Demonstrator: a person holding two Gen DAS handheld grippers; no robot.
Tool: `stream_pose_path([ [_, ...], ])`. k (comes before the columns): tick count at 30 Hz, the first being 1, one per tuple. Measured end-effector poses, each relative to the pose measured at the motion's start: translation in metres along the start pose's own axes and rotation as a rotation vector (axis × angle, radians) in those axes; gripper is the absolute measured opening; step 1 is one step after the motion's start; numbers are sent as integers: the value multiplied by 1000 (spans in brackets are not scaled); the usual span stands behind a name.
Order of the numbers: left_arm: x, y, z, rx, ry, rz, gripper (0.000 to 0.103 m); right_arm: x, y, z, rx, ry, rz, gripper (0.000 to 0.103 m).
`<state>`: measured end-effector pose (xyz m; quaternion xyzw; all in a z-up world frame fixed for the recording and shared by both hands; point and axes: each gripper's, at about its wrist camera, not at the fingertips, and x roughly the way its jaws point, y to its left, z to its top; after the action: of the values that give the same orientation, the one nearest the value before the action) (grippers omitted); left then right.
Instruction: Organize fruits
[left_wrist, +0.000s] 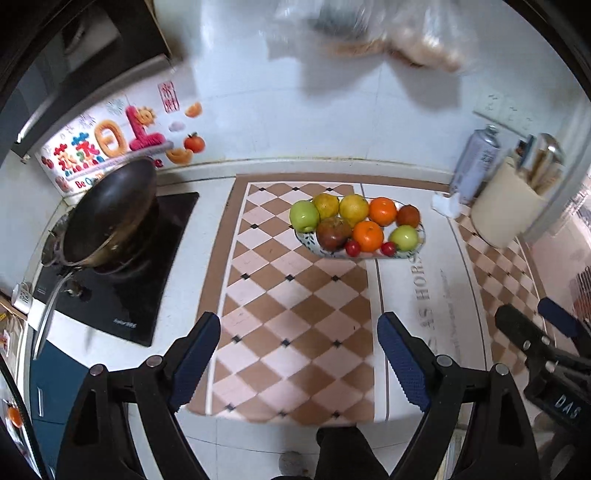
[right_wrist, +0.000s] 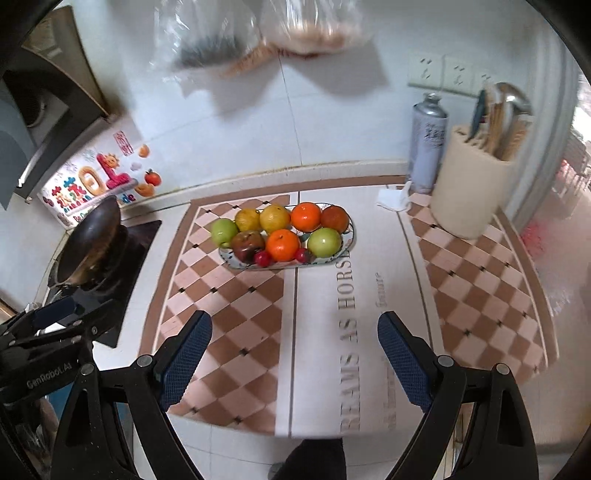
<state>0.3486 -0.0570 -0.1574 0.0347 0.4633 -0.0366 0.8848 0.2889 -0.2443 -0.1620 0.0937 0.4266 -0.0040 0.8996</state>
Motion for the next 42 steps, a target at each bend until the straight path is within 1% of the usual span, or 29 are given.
stream_pose_path([
  [4, -47, 12, -32, 29, -47, -13, 87, -59, 14, -33, 15, -46, -27, 94],
  [6, -65, 15, -42, 39, -63, -19, 87, -82, 16, -48, 26, -62, -35, 97],
  [7, -71, 16, -46, 43, -69, -23, 87, -93, 17, -54, 31, -67, -35, 97],
  [11, -111, 15, -62, 62, -129, -35, 87, -144, 24, -79, 19, -114, -46, 98],
  [16, -154, 11, -85, 68, -207, -26, 87, -190, 23, -94, 10, -170, -36, 98],
  [18, -166, 9, -92, 60, -216, -24, 87, -209, 22, -100, 6, -188, -28, 98],
  [21, -178, 9, -100, 41, -214, -41, 87, -233, 21, -105, -13, -215, -32, 98],
  [23, -184, 7, -106, 36, -217, -43, 87, -248, 20, -109, -28, -236, -45, 98],
  [29, -199, 4, -115, 19, -238, -35, 87, -276, 17, -115, -50, -270, -50, 98],
  [33, -205, 4, -122, -2, -242, -45, 87, -282, 15, -120, -55, -260, -27, 98],
  [37, -206, 3, -124, -3, -241, -39, 87, -275, 13, -121, -53, -240, -3, 98],
  [42, -203, 5, -118, -15, -231, -19, 87, -258, 11, -110, -52, -227, 15, 98],
])
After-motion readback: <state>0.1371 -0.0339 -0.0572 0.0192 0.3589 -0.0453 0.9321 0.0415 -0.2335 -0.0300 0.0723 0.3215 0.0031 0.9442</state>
